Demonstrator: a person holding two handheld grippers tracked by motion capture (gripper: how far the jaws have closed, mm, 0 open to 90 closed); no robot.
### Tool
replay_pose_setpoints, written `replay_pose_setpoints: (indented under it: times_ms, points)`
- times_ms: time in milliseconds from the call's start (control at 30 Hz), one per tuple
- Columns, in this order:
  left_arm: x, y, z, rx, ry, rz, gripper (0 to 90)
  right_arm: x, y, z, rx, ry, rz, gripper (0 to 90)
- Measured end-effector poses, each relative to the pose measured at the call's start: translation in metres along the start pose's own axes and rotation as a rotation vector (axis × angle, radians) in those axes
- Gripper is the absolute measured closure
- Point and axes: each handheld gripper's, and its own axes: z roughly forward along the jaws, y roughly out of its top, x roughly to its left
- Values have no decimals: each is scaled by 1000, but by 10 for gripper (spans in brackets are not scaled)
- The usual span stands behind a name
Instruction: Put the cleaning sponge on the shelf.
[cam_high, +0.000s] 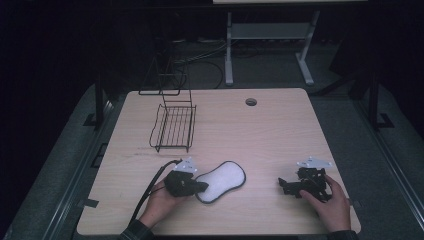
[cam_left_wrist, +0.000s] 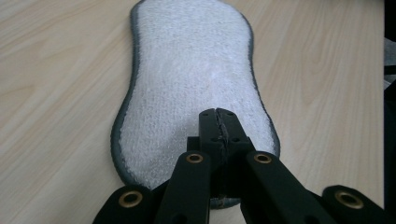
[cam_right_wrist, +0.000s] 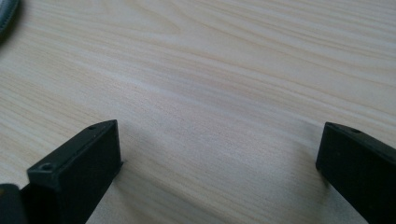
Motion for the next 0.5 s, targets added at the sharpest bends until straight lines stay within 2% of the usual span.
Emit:
replay_pose_setpoints:
  times_ms: [500]
  points:
    - [22, -10, -20, 3, 85, -46, 899, 0, 0, 0, 0, 0, -1, 0]
